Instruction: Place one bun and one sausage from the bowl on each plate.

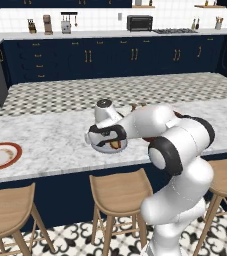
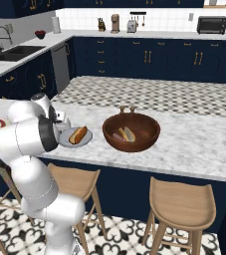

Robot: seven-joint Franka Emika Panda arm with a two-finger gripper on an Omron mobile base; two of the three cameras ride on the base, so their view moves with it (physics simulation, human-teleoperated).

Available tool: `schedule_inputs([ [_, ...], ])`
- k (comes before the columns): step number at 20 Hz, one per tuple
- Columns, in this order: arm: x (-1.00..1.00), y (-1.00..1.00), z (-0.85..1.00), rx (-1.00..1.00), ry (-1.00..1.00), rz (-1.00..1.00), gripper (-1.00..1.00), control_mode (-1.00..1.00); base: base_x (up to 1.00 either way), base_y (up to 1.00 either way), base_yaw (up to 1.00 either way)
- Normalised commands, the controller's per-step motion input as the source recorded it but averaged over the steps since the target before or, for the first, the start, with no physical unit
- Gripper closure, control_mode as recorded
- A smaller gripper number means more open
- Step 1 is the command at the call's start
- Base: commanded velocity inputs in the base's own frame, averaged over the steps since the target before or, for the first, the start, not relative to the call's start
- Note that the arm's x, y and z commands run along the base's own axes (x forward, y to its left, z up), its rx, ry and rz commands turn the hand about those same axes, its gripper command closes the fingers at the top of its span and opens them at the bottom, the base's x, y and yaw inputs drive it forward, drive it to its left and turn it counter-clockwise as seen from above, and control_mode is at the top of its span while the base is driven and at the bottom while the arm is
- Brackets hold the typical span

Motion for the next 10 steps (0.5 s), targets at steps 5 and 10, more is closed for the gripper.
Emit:
schedule_inputs([
  [5,0.29,-0.03,-0.37,0.01,0.00,0.04,1.00,-1.00,0.00,0.00,0.00],
  [10,0.35,-0.01,-0.27,0.00,0.00,0.03,1.00,-1.00,0.00,0.00,0.00],
])
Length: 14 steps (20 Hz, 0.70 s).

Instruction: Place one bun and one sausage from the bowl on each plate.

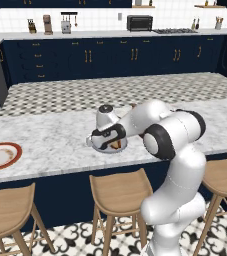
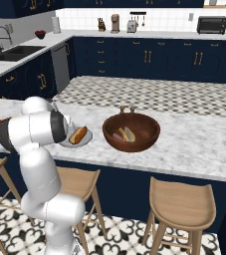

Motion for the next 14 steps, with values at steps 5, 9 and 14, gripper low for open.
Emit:
schedule_inputs([
  [5,0.32,-0.04,-0.19,0.00,0.00,0.01,1.00,-1.00,0.00,0.00,0.00],
  [9,0.14,-0.07,-0.19,0.00,0.00,0.00,1.00,-1.00,0.00,0.00,0.00],
  [14,0.00,0.00,-0.04,0.00,0.00,0.00,-1.00,-1.00,0.00,0.00,0.00],
])
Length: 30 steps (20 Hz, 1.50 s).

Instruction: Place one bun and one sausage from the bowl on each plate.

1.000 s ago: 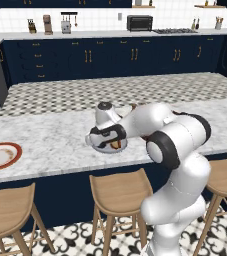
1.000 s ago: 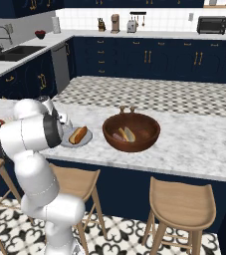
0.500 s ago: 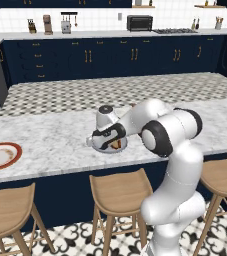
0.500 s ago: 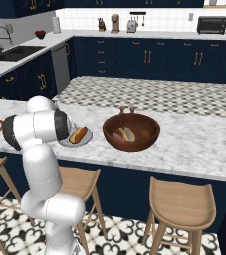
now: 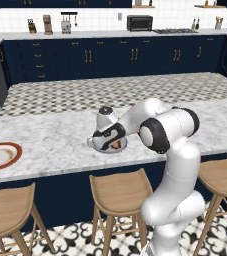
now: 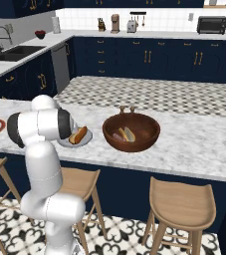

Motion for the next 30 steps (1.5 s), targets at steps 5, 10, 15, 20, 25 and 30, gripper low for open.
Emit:
schedule_inputs([
  [5,0.00,0.00,0.00,0.00,0.00,0.00,-1.00,-1.00,0.00,0.00,0.00],
  [10,-0.18,-0.06,0.53,0.00,-0.04,0.00,-1.00,-1.00,0.00,0.00,0.00],
  [15,-0.27,-0.29,0.84,0.00,-0.01,0.00,-1.00,-1.00,0.00,0.00,0.00],
  [20,-0.04,-0.62,0.67,0.02,0.00,0.00,-1.00,-1.00,0.00,0.00,0.00],
  [25,-0.12,-0.78,0.46,0.04,0.00,0.00,-1.00,-1.00,0.00,0.00,0.00],
  [30,0.00,-0.91,0.04,0.07,0.00,0.00,-1.00,-1.00,0.00,0.00,0.00],
])
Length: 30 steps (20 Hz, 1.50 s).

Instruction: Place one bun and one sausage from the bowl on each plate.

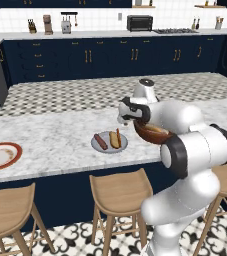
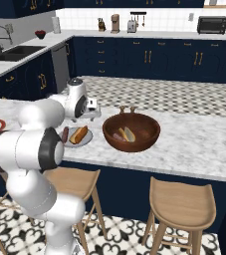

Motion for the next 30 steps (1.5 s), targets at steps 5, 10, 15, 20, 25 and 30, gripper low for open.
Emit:
schedule_inputs([
  [5,0.01,-0.88,0.00,0.07,0.00,0.01,-1.00,-1.00,0.00,0.00,0.00],
  [10,0.16,-0.64,0.00,0.05,0.00,0.06,-1.00,-1.00,0.00,0.00,0.00],
  [15,0.46,-0.46,0.00,0.05,0.00,0.06,-1.00,-1.00,0.00,0.00,0.00],
  [20,0.47,-0.37,-0.22,0.01,0.00,0.04,-1.00,-1.00,0.00,0.00,0.00],
  [25,0.36,-0.15,-0.46,-0.05,0.01,0.00,-1.00,-1.00,0.00,0.00,0.00],
  [30,0.30,-0.10,-0.55,-0.07,0.02,0.02,-1.00,-1.00,0.00,0.00,0.00],
])
